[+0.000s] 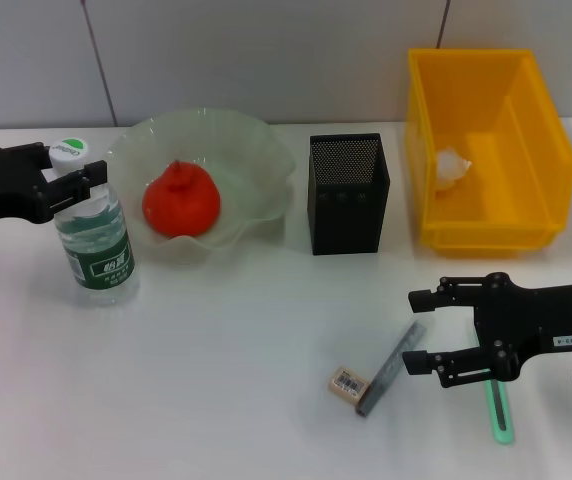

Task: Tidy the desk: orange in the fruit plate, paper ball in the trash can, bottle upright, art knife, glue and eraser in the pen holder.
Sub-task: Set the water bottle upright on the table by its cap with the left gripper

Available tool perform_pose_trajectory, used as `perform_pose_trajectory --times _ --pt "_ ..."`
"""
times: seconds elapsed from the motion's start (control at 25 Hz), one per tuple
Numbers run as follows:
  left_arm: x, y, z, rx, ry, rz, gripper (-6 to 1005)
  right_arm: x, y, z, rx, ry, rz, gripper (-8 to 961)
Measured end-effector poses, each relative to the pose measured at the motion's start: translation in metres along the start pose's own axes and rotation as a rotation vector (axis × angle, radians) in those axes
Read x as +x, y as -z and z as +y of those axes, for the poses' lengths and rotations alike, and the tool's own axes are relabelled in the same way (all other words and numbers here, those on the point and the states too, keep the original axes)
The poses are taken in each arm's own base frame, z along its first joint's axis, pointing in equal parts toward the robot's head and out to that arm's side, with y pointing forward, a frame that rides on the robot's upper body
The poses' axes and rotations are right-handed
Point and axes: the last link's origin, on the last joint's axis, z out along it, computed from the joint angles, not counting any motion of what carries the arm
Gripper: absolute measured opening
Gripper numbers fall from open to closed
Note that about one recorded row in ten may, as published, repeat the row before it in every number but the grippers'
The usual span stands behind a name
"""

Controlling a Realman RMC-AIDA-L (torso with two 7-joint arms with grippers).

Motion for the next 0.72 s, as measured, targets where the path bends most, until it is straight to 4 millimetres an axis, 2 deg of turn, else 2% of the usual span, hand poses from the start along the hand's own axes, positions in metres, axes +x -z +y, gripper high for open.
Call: perform_pose_trajectory --times 0.28,0.72 --pt "0.0014 -0.0005 0.0003 0.002 0.004 0.014 446 0.0001 -0.0001 -0.0001 0.000 -0.002 0.001 813" --pt "0.0014 -0.0005 -0.0007 0.009 0.005 0.014 728 0.0000 0.0002 -0.0003 0.002 -0.004 -0.001 814"
